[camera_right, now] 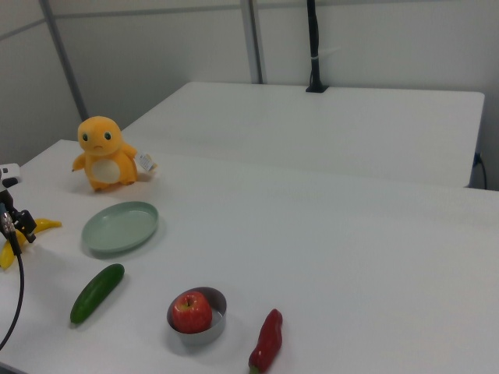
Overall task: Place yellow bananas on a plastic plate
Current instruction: 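Lower the gripper onto the yellow banana and close on it, then lift the banana and carry it over the pale green plate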
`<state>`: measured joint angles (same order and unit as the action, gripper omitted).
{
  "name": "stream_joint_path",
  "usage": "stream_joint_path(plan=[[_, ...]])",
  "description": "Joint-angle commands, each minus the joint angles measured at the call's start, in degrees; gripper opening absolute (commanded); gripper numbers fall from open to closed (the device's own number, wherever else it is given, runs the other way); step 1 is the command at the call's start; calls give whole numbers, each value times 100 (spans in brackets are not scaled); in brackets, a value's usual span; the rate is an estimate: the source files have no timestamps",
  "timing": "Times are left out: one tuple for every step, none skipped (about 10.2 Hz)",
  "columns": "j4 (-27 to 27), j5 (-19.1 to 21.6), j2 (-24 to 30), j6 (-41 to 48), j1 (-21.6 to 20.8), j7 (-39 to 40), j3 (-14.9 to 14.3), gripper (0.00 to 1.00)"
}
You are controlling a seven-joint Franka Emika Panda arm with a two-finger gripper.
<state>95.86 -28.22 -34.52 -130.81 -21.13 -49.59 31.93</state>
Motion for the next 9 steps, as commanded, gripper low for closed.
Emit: stream_joint_path(plan=[[-129,-193,-28,-49,-137,-341,-117,0],[-129,-228,-28,-50,-129,-341,-117,0],[-129,-376,-19,-50,-128,-341,-117,0],[-129,-517,-2,-50,-128,-332,-117,0],[-129,-657,42,-41,-94,-332,-117,0],[-129,-667,138,-41,-6,-323,-117,0],[-129,-676,235,-41,82,-323,-117,0],[-129,-676,297,-41,135,-323,-126,0],[-138,-754,375,-41,266,-323,-169,0]])
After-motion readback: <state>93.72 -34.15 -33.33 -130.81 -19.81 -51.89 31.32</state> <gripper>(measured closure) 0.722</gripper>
